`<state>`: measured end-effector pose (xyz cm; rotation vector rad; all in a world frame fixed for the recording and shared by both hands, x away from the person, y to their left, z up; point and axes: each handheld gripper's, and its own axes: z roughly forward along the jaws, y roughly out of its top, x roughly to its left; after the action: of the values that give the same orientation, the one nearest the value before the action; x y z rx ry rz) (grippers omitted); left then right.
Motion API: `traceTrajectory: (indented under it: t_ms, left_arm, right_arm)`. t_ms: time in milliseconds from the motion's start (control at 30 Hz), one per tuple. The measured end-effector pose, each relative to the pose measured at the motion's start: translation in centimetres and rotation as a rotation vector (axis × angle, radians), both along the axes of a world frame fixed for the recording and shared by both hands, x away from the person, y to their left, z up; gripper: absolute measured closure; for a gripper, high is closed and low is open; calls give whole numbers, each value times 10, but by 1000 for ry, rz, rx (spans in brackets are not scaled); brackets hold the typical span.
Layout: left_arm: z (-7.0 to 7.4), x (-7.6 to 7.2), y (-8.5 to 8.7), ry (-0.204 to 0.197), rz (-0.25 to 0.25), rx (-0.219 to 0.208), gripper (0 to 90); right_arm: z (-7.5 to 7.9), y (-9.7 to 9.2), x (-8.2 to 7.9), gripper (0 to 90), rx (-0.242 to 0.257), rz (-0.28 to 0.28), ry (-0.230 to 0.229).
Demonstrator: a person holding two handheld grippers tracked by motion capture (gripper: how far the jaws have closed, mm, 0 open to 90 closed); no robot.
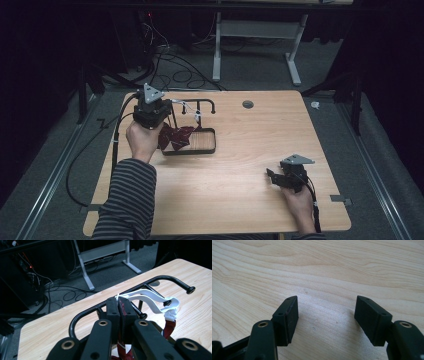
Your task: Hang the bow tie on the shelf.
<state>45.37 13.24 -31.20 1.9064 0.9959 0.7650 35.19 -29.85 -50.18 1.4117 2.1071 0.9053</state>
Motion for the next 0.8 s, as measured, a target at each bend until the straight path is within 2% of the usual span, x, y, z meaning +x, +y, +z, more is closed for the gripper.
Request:
traceTrajectory:
  t_ms: [333, 533, 800]
  left_arm:
    - [1, -4, 10, -8, 18, 3, 883]
    - [-2, -2, 5, -14, 25, 31, 883]
    - [-4, 5, -1, -3, 58, 44, 883]
  right_arm:
    - [0, 0, 0, 371, -2, 0, 0]
    - [0, 0, 0, 372, -6, 1, -1]
    - [0, 0, 0, 372, -6, 1, -1]
